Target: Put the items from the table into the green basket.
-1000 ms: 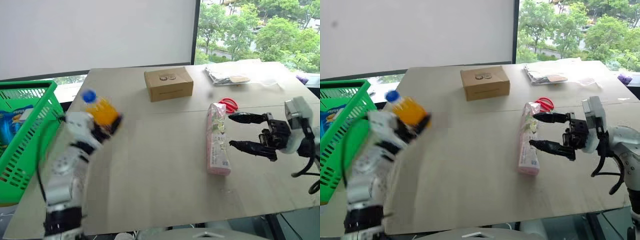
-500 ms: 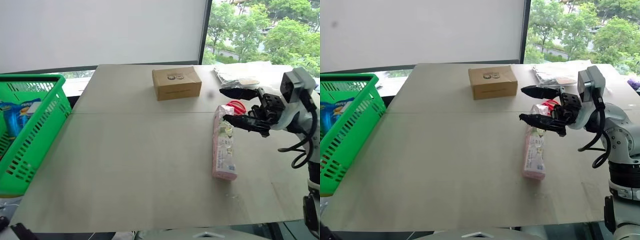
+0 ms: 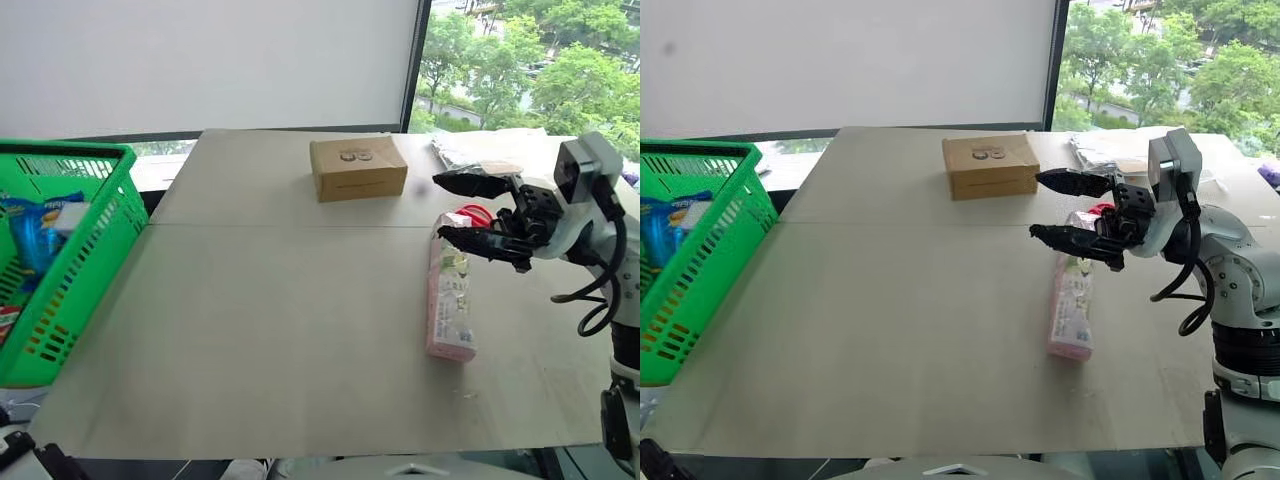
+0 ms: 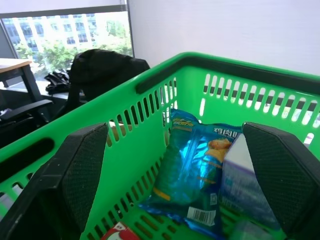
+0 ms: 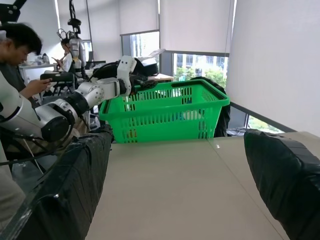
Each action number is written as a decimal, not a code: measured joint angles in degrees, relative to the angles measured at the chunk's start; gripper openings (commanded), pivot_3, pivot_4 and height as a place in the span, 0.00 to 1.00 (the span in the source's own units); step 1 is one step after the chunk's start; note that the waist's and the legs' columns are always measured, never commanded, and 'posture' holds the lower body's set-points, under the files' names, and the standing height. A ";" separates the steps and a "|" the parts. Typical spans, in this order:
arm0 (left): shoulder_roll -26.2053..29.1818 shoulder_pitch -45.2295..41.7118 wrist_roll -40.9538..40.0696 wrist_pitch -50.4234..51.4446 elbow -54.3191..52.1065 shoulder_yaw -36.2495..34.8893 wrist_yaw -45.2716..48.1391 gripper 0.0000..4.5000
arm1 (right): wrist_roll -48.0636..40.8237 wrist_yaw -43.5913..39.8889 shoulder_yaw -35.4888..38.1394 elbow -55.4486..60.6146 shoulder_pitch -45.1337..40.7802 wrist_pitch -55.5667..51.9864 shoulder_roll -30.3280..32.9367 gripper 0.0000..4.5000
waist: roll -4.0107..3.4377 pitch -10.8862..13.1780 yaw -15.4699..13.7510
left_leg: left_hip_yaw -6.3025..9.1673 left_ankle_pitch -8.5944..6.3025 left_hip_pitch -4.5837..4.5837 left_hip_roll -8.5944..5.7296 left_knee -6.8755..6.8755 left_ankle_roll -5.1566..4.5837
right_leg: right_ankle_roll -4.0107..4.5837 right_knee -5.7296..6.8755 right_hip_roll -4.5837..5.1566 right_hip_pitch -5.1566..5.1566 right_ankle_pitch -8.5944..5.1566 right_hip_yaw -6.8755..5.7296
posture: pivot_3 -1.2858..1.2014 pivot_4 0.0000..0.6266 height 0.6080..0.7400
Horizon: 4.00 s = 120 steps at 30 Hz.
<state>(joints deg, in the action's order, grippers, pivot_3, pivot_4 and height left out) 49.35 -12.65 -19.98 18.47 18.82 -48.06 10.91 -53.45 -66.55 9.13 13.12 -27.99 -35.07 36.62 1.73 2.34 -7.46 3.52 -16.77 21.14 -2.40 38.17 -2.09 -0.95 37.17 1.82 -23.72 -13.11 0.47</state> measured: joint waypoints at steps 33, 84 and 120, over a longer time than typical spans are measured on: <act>-33.73 -21.03 -5.24 28.54 -23.92 58.52 16.25 0.99 | 21.51 26.75 0.12 15.04 32.16 -4.54 1.90 1.00 | -0.89 -0.34 8.74 | -0.63 0.26 -0.48 0.16 0.48 -0.19 | 0.01 0.73 -0.48 0.21 -0.05 0.75 | 0.46 0.00 1.00; -24.09 -2.13 -37.73 31.66 -37.13 29.77 26.87 1.00 | 16.32 33.09 -9.79 16.27 4.54 -21.10 -20.51 0.27 | -1.16 -0.17 7.90 | -0.44 0.43 -0.44 0.63 0.19 0.12 | 0.27 0.54 -0.97 0.02 0.13 0.58 | 0.53 0.00 1.00; 0.03 -30.18 -8.21 20.42 -22.69 40.35 10.92 0.02 | 5.33 15.53 -5.40 14.48 4.66 -13.42 3.06 1.00 | -0.94 0.35 8.57 | -0.76 0.45 -0.65 0.71 0.05 0.13 | 0.12 0.52 -1.63 0.02 0.00 1.01 | 0.54 0.00 1.00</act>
<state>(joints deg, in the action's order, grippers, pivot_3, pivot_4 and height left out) 49.38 -42.84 -28.19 38.90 -3.87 -7.71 21.83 -48.12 -51.02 3.73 27.59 -23.33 -48.49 39.68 0.78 2.69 1.12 2.76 -16.31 20.49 -1.69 38.22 -1.96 -0.82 37.69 0.19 -23.70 -13.10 1.48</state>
